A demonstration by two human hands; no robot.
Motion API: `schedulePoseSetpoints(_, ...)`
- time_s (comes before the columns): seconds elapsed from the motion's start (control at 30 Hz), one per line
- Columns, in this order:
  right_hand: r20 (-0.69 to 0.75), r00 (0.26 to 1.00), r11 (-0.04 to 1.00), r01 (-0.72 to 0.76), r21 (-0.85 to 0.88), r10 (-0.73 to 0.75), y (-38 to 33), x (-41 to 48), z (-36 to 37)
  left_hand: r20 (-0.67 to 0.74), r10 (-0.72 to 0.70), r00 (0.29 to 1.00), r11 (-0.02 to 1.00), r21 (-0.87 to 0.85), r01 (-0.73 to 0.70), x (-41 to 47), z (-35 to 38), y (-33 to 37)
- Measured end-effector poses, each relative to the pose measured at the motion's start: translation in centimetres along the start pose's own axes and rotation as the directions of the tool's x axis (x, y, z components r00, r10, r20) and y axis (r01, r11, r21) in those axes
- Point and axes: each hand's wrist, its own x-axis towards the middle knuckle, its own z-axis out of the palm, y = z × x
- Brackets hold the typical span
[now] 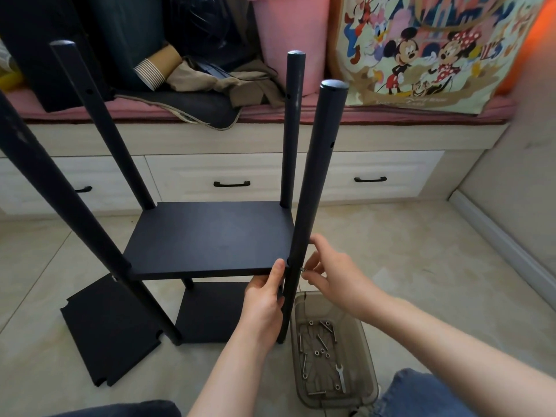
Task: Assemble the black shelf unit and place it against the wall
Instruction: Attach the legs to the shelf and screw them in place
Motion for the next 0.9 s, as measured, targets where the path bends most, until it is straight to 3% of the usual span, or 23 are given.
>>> schedulePoseSetpoints(0.27,0.004,0.998,0.984,-0.061,0.168,0.061,0.4,-0.2,0.3,0.033,0.001,0.999,1.000,-0.019,-0.001,0.0,-0.1,-0.1)
schedulePoseSetpoints(0.53,0.032,0.997,0.993,0.068,0.099,-0.071,0.7,0.5,0.5,0.033,0.004,0.999,1.000,0.006,-0.004,0.2,-0.3,0.0)
schedulePoseSetpoints(0.9,0.042,0.999,0.998,0.027,0.064,-0.030,0.6,0.8,-0.2,0.101,0.037,0.994,0.999,0.025,-0.039,-0.1,-0.4,0.7)
